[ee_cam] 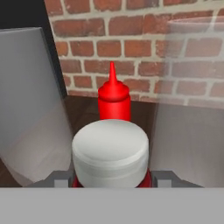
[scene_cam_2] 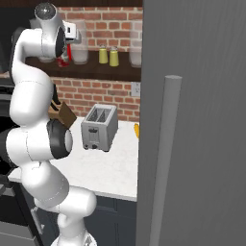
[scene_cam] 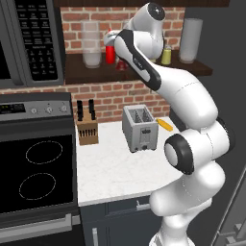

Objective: Put the shaker and condiment bottle from the counter next to their counterparts in the cabinet.

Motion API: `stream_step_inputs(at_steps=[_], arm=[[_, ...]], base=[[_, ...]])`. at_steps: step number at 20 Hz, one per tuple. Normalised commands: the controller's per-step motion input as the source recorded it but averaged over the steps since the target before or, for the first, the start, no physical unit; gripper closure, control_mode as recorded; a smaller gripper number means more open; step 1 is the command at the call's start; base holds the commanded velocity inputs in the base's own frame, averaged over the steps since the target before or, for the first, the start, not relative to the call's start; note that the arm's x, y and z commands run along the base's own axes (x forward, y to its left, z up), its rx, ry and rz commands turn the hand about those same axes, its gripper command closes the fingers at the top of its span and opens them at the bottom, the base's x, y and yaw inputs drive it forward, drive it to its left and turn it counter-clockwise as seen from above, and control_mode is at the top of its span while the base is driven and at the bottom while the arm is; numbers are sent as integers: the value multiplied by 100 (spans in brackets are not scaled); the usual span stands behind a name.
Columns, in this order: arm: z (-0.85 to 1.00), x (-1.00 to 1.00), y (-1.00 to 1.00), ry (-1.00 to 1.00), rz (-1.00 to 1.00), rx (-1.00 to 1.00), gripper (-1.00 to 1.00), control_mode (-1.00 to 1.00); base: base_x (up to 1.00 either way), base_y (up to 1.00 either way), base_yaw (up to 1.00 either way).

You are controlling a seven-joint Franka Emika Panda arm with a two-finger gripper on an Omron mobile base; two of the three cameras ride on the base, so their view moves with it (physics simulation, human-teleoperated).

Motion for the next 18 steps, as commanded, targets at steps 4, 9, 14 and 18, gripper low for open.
stream_step_inputs(at_steps=[4,9,14,18], arm=[[0,11,0,-2,0,0,100,-100],[0,11,0,-4,0,0,100,-100],[-9,6,0,-7,0,0,100,-100],[-20,6,0,-1,0,0,100,-100]], base=[[0,0,0],[0,0,0],[0,0,0],[0,0,0]])
